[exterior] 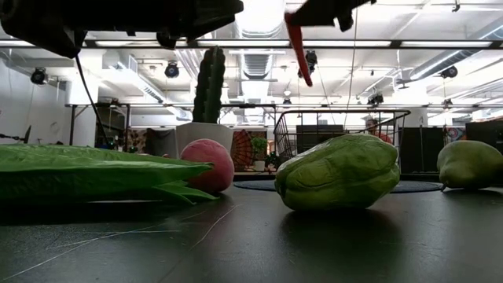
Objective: Build produce basket
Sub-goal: Put the orange carrot into the gold wire basket
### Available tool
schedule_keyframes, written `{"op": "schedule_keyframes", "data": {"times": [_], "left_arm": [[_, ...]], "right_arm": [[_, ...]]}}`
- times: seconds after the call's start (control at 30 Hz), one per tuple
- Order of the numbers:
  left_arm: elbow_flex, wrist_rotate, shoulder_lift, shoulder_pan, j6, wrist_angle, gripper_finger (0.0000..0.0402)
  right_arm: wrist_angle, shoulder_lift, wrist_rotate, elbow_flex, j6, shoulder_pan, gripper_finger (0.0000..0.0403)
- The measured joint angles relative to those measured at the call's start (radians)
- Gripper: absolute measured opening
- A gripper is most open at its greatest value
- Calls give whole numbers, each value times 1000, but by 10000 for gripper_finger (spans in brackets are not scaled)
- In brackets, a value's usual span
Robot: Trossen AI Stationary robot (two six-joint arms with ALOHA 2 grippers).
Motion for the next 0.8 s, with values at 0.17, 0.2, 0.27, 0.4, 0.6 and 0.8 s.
{"op": "schedule_keyframes", "data": {"times": [0.17, 0.2, 0.27, 0.4, 0.6, 0.8], "left_arm": [[0, 0, 0, 0, 0, 0, 190], [0, 0, 0, 0, 0, 0, 190], [0, 0, 0, 0, 0, 0, 190], [0, 0, 0, 1, 0, 0, 190], [0, 0, 0, 1, 3, 0, 190], [-2, 0, 0, 1, 3, 0, 190]], "right_arm": [[-17, 36, 2, 7, 0, -121, 70], [-18, 44, 2, 6, 5, -149, 70], [-26, 63, 2, -1, 29, -210, 70], [-27, 111, -1, -24, 104, -322, 70], [-24, 219, -33, -29, 153, -422, 70], [-24, 336, -36, -29, 152, -434, 78]]}}
